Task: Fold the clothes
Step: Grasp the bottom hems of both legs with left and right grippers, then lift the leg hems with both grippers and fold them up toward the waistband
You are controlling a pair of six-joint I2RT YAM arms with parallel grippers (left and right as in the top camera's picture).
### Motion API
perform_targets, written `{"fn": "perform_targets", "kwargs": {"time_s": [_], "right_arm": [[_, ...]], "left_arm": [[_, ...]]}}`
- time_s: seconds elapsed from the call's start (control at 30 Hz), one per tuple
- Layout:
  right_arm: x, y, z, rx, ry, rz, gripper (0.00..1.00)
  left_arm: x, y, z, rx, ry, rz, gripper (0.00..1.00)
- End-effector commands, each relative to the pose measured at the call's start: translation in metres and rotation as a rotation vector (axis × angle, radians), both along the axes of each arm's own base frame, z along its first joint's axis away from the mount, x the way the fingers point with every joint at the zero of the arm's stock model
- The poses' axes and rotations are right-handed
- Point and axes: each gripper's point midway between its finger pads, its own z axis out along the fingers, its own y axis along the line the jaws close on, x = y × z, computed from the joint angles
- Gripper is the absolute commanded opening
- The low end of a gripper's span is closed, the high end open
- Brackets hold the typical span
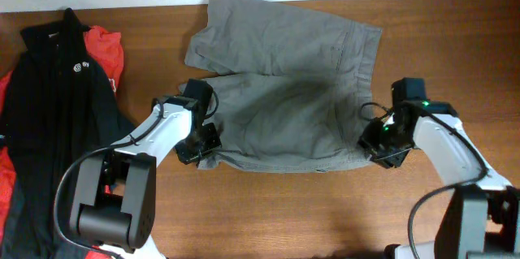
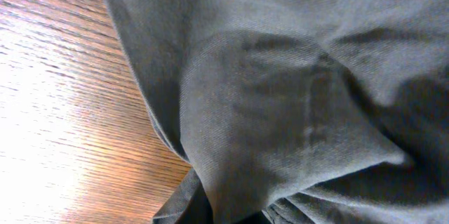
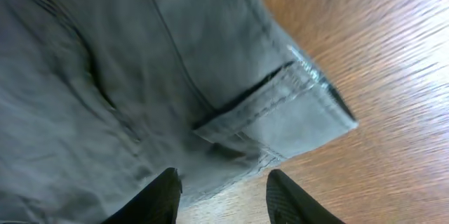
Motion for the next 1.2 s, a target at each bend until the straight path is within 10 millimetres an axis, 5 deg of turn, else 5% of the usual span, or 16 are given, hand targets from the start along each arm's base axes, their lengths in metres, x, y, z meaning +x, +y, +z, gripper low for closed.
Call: {"fn": "perform_targets", "kwargs": {"time_s": [0.0,0.1,0.27,0.37,0.4,0.6,0.83,1.17], "right_arm": [[-0.008,0.005,-0.009,-0.001,0.050,0.003,0.53],[-0.011,0.003,-0.014,-0.028,0.074,0.012,0.67],[-0.013,-0.001,-0.031,-0.058,0.124,0.018,0.68],[-0.017,-0.001,-0.045,-0.055,0.166,0.031,0.43],[-0.018,-0.002,-0.048,-0.054,0.175,0.040,0.04],[-0.024,-0.016,-0.029,-0.044,0.158,0.033,0.04],[-0.052,-0.033,0.017,-0.041,0.111,0.077,0.04],[-0.091,-0.027,0.073,-0.070,0.004,0.091,0.04]], "left_arm": [[-0.010,-0.007,-0.012,-0.018,0.038,-0.026,0.01],[-0.010,-0.007,-0.012,-0.018,0.038,-0.026,0.01],[-0.009,-0.005,-0.012,-0.011,0.035,-0.026,0.01],[-0.009,-0.005,-0.012,-0.007,0.034,-0.026,0.01],[-0.006,0.001,-0.013,0.025,0.018,-0.027,0.01],[-0.015,0.014,-0.005,0.044,0.072,0.002,0.01],[-0.028,0.025,0.038,0.044,0.058,0.024,0.01],[-0.037,0.027,0.136,-0.021,-0.240,-0.008,0.01]]}}
